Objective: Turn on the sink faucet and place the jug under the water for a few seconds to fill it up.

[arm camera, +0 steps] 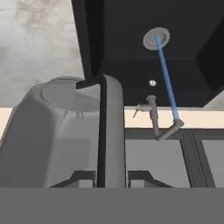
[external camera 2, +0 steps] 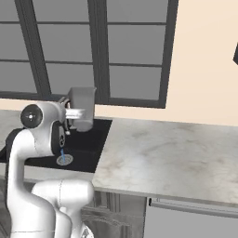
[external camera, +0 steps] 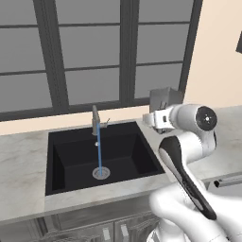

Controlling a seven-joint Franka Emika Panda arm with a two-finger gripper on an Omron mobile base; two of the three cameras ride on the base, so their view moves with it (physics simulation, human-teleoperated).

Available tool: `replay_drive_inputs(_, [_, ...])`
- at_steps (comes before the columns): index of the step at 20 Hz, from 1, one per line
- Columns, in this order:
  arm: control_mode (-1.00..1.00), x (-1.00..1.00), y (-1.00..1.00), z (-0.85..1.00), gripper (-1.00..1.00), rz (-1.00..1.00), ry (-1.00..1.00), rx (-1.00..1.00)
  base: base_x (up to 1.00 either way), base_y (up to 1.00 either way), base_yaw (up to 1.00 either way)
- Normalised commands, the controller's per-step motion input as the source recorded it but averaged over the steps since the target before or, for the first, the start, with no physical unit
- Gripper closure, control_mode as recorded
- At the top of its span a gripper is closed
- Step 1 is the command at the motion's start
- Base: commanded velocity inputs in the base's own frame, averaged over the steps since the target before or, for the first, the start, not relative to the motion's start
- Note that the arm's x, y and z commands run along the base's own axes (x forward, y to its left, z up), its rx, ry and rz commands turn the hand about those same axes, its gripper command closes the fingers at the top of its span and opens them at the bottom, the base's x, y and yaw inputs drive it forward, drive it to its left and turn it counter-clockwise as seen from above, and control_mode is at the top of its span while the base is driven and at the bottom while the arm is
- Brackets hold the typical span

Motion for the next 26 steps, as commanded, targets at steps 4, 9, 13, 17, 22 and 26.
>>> replay_drive_inputs(4, [-1.00, -0.29, 0.60, 0.00, 1.00, 0.20, 0.12, 0.00, 0.00, 0.00, 0.00])
replay_drive_inputs(9, [-1.00, -0.17, 0.49, -0.26, 1.00, 0.20, 0.04, 0.00, 0.00, 0.00, 0.00])
replay_drive_inputs(13, [-1.00, -0.16, 0.23, -0.55, 1.00, 0.22, -0.01, 0.00, 0.00, 0.00, 0.00])
replay_drive_inputs(17, [-1.00, -0.12, 0.26, -0.65, 1.00, 0.23, -0.04, 0.00, 0.00, 0.00, 0.00])
replay_drive_inputs(22, [-1.00, 0.00, 0.39, -0.41, 1.00, 0.21, 0.01, 0.00, 0.00, 0.00, 0.00])
replay_drive_inputs(26, [-1.00, 0.00, 0.18, -0.01, 1.00, 0.25, 0.06, 0.00, 0.00, 0.00, 0.00])
